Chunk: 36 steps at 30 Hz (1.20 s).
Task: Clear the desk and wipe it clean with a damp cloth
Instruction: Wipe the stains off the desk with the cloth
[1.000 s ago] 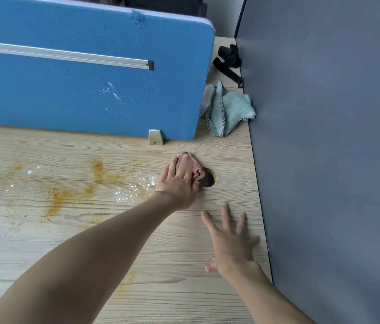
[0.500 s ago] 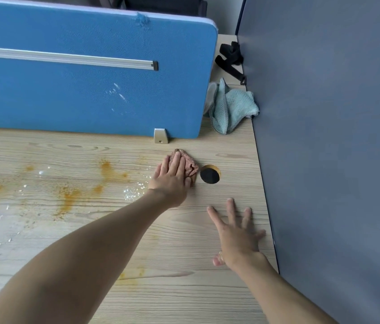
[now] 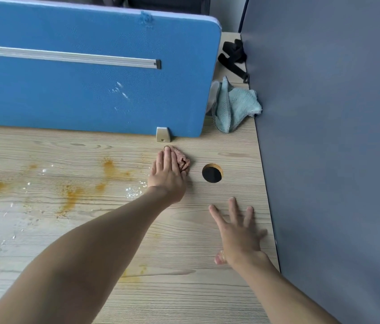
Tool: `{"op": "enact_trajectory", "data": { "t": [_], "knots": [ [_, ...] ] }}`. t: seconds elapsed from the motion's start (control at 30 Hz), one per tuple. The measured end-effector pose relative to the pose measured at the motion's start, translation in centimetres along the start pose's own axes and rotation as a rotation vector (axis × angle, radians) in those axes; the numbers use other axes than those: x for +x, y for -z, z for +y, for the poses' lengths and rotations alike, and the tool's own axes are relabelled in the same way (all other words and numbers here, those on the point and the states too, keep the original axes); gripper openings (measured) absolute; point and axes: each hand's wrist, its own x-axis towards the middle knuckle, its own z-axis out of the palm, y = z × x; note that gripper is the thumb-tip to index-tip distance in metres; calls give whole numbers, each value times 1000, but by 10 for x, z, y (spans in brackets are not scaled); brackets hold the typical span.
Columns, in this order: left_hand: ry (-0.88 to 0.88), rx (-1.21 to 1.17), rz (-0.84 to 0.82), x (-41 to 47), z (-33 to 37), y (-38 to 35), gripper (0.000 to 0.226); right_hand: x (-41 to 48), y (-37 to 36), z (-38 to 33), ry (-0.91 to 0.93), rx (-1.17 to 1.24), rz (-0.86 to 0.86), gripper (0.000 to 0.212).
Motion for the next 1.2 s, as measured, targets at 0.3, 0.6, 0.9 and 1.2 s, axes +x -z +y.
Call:
{"op": "enact_trajectory", "data": {
  "t": [0.3,0.6,0.9,1.2],
  "knots": [
    [-101,55,36,-2,-32,0,66,1,1,-1,-13,18,-16,132],
    [-160,53,41,-21,-24,-9,65,0,3,-2,-15,5,-17,133],
    [-150,33,23,-33,-15,-16,66,3,0,-2,-8,6,-15,135],
    [-123,43,8,-45,-8,-19,65,4,2,-1,-10,19,-35,134]
  ]
}}
